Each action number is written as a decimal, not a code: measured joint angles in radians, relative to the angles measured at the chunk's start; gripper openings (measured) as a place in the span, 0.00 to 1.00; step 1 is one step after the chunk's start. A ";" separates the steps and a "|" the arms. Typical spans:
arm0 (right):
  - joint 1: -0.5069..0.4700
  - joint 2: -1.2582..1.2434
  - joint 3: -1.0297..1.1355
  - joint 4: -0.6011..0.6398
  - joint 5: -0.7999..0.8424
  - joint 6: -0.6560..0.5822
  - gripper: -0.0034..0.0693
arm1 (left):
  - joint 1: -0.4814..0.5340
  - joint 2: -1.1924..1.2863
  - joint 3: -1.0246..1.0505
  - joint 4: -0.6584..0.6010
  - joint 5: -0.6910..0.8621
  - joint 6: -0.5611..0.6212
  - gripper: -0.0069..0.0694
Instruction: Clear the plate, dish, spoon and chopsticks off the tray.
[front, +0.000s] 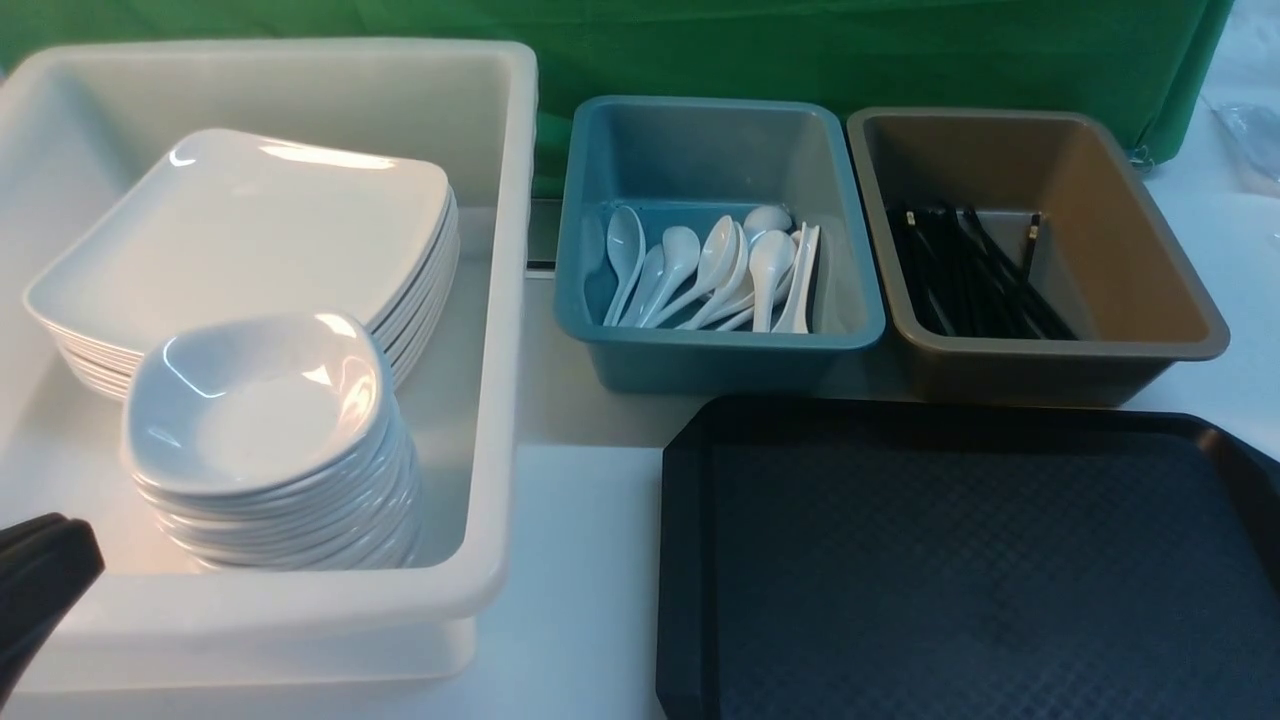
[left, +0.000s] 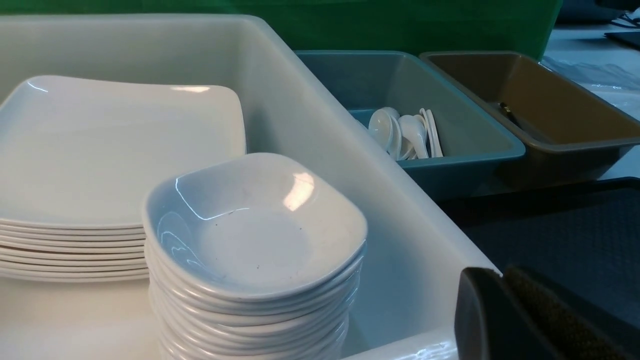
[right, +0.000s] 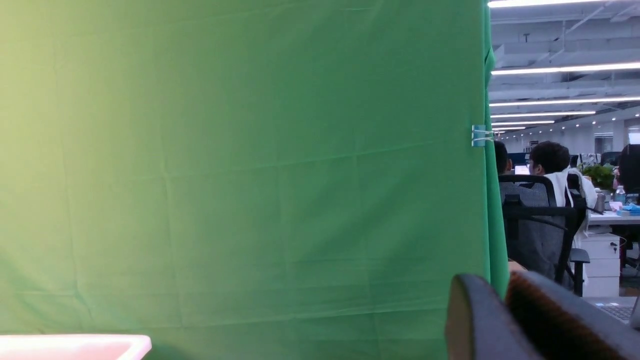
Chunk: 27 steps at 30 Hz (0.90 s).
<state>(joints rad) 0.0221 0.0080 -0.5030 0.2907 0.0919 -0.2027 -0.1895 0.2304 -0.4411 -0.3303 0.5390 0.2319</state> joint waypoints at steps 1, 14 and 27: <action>0.000 0.000 0.000 0.000 0.000 -0.001 0.24 | 0.000 0.000 0.000 0.000 0.000 0.000 0.11; 0.000 0.000 0.000 0.000 0.000 -0.001 0.27 | 0.020 -0.020 0.004 0.131 -0.095 0.000 0.11; 0.000 0.000 0.000 0.000 0.000 0.000 0.30 | 0.241 -0.226 0.420 0.290 -0.419 -0.008 0.11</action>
<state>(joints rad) 0.0221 0.0080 -0.5030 0.2907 0.0919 -0.2028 0.0513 0.0039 -0.0207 -0.0401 0.1200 0.2238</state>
